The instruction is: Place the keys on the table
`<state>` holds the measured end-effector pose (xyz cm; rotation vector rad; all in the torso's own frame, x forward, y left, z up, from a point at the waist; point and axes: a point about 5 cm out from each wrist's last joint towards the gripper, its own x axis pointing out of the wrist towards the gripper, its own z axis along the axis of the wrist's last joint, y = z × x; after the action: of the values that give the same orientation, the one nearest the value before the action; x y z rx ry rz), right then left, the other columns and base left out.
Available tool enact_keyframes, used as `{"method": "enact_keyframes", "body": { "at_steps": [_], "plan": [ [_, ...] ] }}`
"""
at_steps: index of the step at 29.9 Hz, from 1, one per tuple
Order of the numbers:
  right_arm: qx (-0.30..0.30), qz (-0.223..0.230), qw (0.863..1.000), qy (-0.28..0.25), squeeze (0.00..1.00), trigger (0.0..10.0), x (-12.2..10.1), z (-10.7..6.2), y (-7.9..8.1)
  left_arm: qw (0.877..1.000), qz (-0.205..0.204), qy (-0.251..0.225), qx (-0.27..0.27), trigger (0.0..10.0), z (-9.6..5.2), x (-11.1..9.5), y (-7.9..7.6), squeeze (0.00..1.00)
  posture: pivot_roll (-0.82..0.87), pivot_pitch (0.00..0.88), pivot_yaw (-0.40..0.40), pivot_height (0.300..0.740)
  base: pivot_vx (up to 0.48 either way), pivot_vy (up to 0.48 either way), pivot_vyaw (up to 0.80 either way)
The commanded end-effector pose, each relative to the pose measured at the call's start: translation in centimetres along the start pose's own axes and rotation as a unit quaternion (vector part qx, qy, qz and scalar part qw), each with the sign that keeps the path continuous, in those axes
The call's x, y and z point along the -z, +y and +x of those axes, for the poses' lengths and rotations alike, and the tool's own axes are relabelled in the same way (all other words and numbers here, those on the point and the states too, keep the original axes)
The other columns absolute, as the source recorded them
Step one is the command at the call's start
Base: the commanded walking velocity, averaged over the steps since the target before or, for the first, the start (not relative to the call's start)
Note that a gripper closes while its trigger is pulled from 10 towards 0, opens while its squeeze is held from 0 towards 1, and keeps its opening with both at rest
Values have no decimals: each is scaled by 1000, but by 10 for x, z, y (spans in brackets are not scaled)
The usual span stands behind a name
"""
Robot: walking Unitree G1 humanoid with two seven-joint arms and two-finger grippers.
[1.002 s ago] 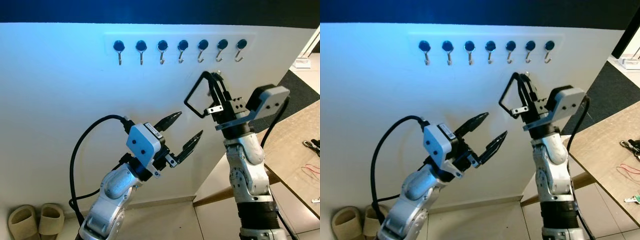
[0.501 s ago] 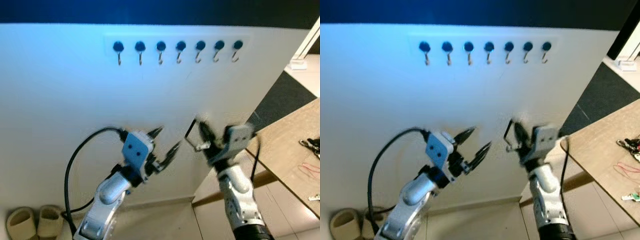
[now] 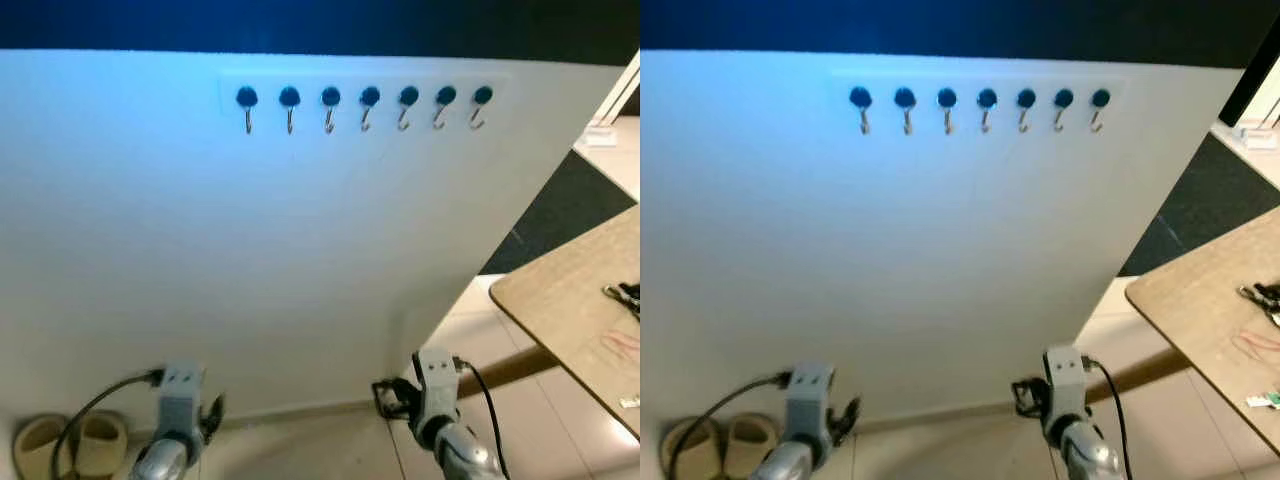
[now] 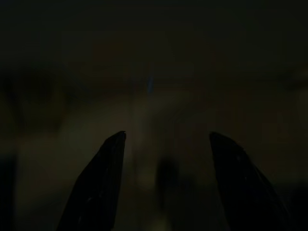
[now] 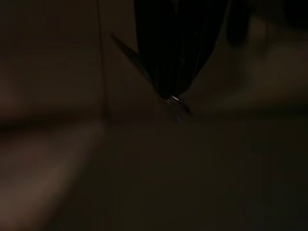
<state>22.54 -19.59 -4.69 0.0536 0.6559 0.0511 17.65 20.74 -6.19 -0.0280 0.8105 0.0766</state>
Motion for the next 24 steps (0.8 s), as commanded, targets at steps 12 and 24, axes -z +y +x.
{"method": "enact_keyframes", "body": {
  "at_steps": [12,24],
  "plan": [
    [113,54,992,0,0,10000,15,-10,-31,998,-61,-16,-12,10000,1,10,4,0,48,61,-44,740,0,0,0],
    [100,63,993,25,0,10000,20,-7,-24,996,-57,-57,-31,10000,11,-5,-4,0,31,42,-46,740,0,0,0]
  ]
}}
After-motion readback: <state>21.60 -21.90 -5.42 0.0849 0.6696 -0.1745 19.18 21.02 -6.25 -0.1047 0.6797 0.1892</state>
